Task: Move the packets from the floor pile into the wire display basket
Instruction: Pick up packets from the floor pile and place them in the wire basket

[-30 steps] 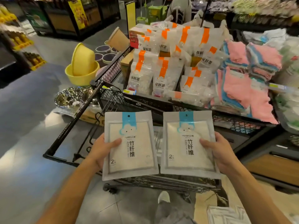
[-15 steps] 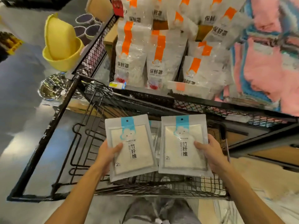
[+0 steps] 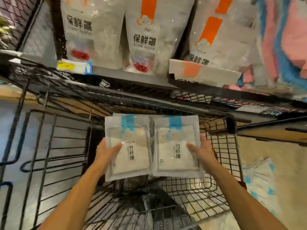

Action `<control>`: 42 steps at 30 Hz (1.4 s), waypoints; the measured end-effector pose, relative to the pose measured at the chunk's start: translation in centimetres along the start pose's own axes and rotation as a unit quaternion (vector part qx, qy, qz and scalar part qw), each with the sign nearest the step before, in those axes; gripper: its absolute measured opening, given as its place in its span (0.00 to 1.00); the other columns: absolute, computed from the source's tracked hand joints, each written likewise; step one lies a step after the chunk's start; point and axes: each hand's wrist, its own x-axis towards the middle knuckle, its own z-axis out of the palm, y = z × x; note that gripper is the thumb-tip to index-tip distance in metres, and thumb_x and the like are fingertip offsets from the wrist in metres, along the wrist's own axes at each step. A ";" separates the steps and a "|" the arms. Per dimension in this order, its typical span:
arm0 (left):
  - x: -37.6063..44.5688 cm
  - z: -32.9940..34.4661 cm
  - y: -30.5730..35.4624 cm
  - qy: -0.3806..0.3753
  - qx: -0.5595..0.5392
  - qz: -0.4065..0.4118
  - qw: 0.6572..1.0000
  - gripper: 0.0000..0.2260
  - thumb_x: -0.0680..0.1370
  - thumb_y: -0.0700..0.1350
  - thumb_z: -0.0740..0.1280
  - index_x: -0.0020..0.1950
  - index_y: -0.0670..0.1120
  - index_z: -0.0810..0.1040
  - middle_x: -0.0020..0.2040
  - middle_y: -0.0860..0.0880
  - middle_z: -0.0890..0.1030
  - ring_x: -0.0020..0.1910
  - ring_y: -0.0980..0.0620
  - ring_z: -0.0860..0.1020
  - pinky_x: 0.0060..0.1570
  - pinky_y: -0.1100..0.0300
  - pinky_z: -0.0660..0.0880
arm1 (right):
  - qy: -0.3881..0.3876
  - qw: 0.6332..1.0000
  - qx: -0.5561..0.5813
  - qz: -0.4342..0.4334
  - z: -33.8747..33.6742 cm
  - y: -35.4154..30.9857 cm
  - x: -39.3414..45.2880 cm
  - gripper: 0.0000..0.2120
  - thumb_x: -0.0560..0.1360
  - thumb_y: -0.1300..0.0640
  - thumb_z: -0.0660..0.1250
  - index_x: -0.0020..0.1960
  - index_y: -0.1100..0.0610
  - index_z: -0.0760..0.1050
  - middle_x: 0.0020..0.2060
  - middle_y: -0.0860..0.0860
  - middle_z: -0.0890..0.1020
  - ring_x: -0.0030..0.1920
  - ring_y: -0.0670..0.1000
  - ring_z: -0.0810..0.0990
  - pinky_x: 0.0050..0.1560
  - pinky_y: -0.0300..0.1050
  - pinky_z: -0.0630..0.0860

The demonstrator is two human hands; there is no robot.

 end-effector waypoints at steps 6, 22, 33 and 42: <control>4.5 1.5 -0.7 0.017 0.011 -0.008 1.000 0.13 0.76 0.36 0.74 0.57 0.46 0.75 0.44 0.56 0.80 0.44 0.55 0.81 0.40 0.65 0.79 | 0.006 0.999 -0.027 0.017 2.4 1.9 3.7 0.15 0.79 0.63 0.70 0.63 0.56 0.74 0.55 0.55 0.86 0.48 0.54 0.88 0.43 0.49 0.86; 5.3 4.3 -3.1 0.089 0.497 0.136 0.853 0.29 0.82 0.49 0.66 0.81 0.47 0.61 0.75 0.29 0.59 0.70 0.29 0.62 0.69 0.36 0.62 | 0.233 0.873 -0.414 -0.108 7.2 5.3 5.1 0.31 0.80 0.47 0.69 0.72 0.67 0.66 0.62 0.64 0.77 0.62 0.66 0.76 0.62 0.63 0.73; -0.3 3.6 3.5 0.136 0.551 0.214 0.795 0.28 0.85 0.58 0.51 0.83 0.47 0.58 0.81 0.40 0.60 0.80 0.40 0.59 0.78 0.42 0.55 | 0.125 0.806 -0.541 -0.207 3.0 0.6 2.0 0.34 0.83 0.36 0.52 0.84 0.51 0.52 0.83 0.57 0.56 0.83 0.59 0.53 0.82 0.60 0.49; -11.1 2.4 13.0 0.176 0.551 0.261 0.773 0.28 0.85 0.61 0.52 0.83 0.51 0.58 0.82 0.45 0.59 0.81 0.45 0.58 0.79 0.45 0.55 | 0.142 0.772 -0.544 -0.298 -1.8 -7.4 -6.4 0.34 0.81 0.36 0.57 0.81 0.52 0.61 0.81 0.57 0.63 0.79 0.58 0.62 0.80 0.61 0.57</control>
